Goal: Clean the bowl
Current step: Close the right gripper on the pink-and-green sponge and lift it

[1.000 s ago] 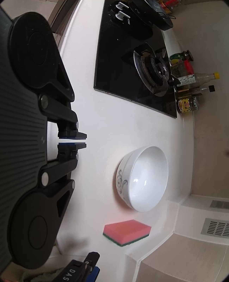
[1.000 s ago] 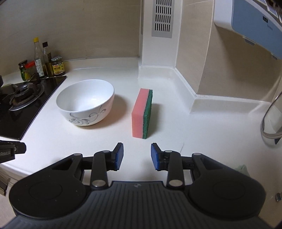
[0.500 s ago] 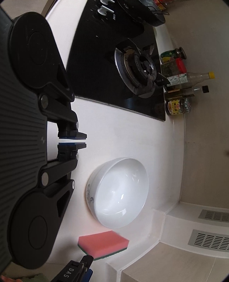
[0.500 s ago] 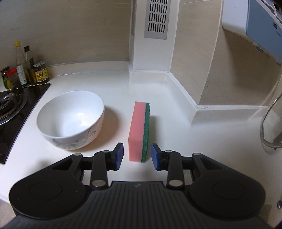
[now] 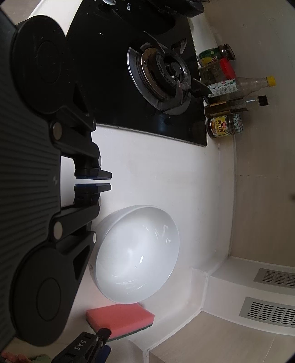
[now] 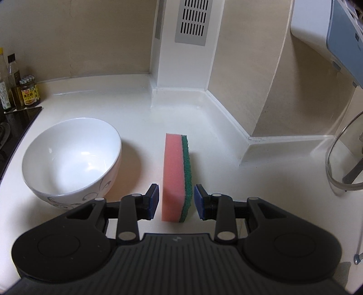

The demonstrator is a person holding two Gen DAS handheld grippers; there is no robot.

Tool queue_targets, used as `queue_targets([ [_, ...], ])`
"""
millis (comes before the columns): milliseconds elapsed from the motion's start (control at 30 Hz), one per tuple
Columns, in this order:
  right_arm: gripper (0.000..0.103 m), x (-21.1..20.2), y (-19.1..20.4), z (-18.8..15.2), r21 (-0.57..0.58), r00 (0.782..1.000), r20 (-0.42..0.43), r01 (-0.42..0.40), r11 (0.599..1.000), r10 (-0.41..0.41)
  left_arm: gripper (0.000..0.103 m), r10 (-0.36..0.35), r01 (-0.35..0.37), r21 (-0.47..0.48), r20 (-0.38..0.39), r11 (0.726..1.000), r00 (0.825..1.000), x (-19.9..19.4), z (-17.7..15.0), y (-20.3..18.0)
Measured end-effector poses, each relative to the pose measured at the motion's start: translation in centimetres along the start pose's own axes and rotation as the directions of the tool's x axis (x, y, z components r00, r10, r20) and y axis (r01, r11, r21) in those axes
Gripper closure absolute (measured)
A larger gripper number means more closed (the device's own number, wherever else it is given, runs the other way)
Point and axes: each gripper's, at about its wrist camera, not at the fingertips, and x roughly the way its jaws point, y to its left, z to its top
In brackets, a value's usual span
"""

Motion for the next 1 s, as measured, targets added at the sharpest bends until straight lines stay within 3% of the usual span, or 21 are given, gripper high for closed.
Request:
queue_targets([
  [833, 0.076, 4.3, -0.8, 0.8, 0.012, 0.994, -0.092, -0.066, 0.998, 0.067, 0.101, 0.041, -0.040, -0.043, 0.015, 0.998, 0.999, 0.5, 2.3, -1.4],
  [1000, 0.077, 3.9, -2.2, 0.5, 0.054, 0.984, -0.045, -0.168, 0.984, 0.171, 0.101, 0.017, -0.015, -0.087, 0.016, 0.996, 1.000, 0.7, 3.0, -0.6],
])
